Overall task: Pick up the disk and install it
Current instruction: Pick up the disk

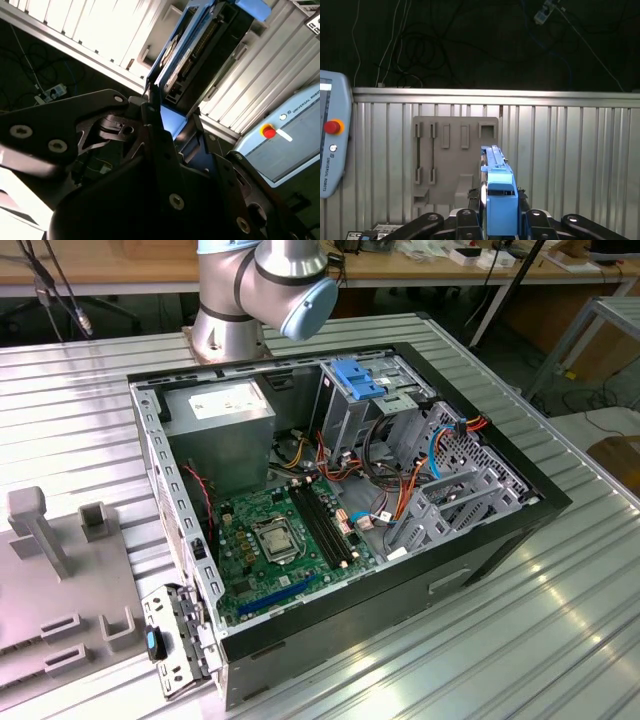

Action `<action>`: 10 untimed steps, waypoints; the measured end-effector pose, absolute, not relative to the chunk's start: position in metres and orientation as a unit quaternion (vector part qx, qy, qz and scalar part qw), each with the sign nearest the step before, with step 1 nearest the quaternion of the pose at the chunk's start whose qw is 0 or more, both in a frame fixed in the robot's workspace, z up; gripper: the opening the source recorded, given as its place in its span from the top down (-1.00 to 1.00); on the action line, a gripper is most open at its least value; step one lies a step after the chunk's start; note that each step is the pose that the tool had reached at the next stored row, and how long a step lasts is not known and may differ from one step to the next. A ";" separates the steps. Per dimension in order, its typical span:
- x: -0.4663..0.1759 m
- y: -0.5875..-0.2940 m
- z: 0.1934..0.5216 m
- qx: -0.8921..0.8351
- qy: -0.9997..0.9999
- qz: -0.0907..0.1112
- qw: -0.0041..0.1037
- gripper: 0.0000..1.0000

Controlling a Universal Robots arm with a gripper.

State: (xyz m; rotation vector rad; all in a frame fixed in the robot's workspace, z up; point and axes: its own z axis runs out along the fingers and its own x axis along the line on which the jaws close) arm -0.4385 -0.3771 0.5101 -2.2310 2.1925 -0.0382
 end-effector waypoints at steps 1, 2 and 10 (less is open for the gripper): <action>-0.437 -0.377 0.512 -0.713 0.701 -0.012 0.007 0.26; -0.437 -0.377 0.517 -0.713 0.701 -0.012 0.007 0.26; -0.416 -0.377 0.521 -0.713 0.701 -0.012 0.007 0.26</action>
